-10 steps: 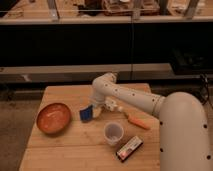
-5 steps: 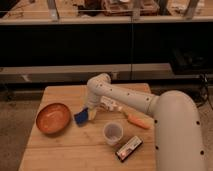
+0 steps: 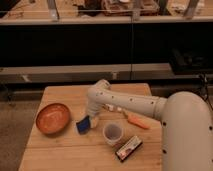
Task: Wipe the white sponge on the table
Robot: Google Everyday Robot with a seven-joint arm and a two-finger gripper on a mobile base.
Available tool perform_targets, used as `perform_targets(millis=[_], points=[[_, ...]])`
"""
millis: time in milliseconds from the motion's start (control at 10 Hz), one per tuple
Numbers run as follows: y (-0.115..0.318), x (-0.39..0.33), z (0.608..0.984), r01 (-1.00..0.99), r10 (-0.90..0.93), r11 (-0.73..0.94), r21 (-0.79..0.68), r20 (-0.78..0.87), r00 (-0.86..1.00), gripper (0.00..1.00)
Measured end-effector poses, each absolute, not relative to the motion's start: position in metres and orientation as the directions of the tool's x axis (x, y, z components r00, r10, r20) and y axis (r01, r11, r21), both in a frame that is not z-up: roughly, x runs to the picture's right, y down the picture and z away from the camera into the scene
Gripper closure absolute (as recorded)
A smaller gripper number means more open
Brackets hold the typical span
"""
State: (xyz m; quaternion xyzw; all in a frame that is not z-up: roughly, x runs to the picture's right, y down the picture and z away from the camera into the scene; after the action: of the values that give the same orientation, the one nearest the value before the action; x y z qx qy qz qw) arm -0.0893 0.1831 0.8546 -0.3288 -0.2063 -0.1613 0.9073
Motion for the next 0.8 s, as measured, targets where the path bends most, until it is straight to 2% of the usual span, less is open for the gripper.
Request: perform_targets(millis=[400, 800], points=[[0.193, -0.046, 0.856, 0.332, -0.070, 0.763, -0.555, 0.440, 0.895, 1.00], [0.180, -0.019, 0.856, 0.265, -0.026, 0.785, -0.560, 0.398, 0.917, 1.00]])
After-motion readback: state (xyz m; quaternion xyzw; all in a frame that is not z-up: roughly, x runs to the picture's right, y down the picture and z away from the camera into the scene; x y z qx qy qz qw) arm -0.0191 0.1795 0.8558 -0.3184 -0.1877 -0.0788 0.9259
